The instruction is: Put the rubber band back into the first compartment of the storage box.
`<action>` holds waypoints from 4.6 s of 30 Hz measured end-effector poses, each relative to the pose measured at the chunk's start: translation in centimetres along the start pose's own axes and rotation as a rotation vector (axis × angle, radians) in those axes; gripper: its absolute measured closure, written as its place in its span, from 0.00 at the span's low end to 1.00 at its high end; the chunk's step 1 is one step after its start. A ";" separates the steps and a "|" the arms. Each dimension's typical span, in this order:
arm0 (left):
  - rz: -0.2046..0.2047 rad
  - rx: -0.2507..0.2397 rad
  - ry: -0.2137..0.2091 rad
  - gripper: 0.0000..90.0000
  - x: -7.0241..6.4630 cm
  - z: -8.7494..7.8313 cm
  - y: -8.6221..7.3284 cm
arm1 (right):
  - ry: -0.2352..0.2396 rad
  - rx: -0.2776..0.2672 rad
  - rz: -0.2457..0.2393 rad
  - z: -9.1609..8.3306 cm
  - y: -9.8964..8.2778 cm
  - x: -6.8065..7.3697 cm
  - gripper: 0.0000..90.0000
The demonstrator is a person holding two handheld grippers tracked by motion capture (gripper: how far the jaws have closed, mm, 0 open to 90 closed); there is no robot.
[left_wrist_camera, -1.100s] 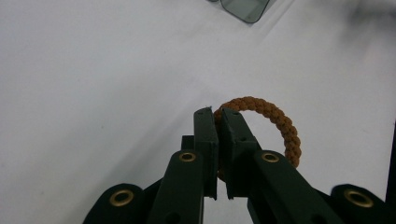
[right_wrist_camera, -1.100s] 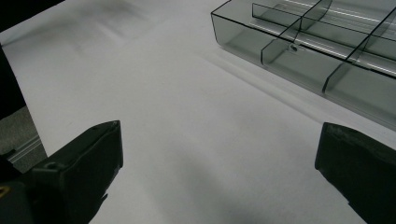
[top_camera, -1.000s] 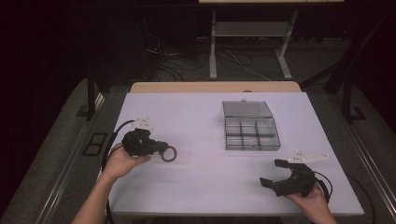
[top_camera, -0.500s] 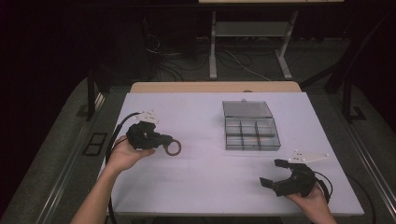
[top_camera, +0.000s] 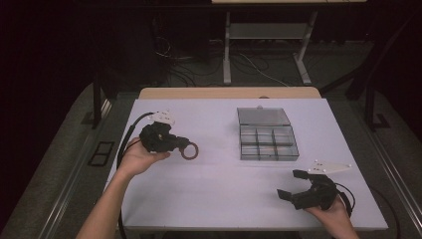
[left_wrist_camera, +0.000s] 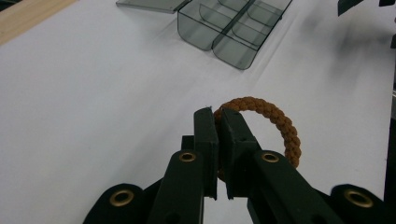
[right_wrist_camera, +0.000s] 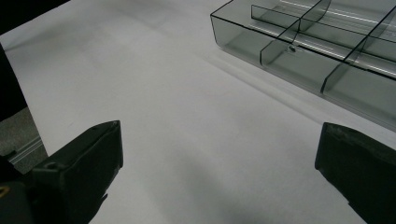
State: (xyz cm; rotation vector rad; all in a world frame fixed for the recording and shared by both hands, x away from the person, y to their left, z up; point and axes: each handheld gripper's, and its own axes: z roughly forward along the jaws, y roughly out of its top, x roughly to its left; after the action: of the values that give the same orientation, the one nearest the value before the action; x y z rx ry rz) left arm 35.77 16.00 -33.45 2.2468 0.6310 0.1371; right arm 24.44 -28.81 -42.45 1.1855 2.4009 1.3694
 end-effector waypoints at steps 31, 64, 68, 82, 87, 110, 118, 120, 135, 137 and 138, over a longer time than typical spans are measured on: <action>0.075 -0.018 -0.015 0.93 -0.2 3.0 5.8 | -0.006 -0.010 -0.001 -0.3 -0.1 -0.2 0.01; 0.157 0.022 -0.064 0.93 -2.2 8.0 10.1 | -0.007 -0.018 -0.001 -0.7 -0.2 -0.2 0.01; 0.158 0.024 -0.061 0.93 -2.2 8.4 10.4 | -0.006 -0.021 0.001 -0.7 -0.2 -0.2 0.01; 0.172 0.018 -0.065 0.93 -2.7 10.2 11.3 | -0.005 -0.019 -0.001 -0.6 -0.2 -0.2 0.01; 0.171 0.022 -0.076 0.93 -3.0 11.5 11.3 | 0.000 -0.018 0.004 -0.6 -0.2 -0.1 0.01; 0.116 0.055 -0.069 0.93 -1.9 16.2 10.4 | 0.004 -0.020 0.000 -0.7 -0.2 -0.2 0.01; 0.086 0.065 -0.073 0.93 -1.7 18.1 9.9 | 0.005 -0.018 -0.003 -0.8 -0.2 -0.2 0.01; 0.084 0.076 -0.075 0.93 -1.6 18.6 9.8 | 0.007 -0.019 -0.004 -0.8 -0.2 -0.2 0.01; 0.034 0.064 -0.137 0.73 -1.4 19.6 9.0 | 0.009 -0.017 -0.006 -0.8 -0.3 -0.2 0.01; 0.037 0.052 -0.131 0.69 -1.5 19.3 9.2 | 0.010 -0.017 -0.005 -0.7 -0.2 -0.2 0.01; 0.030 0.037 -0.128 0.67 -1.6 19.2 9.3 | 0.009 -0.018 -0.004 -0.7 -0.2 -0.2 0.01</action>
State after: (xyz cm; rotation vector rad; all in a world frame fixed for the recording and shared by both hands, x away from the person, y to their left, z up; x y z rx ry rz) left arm 43.59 -2.84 -39.85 2.2809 0.5357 -0.0034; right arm 24.13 -29.52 -42.29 1.1721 2.3902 1.3956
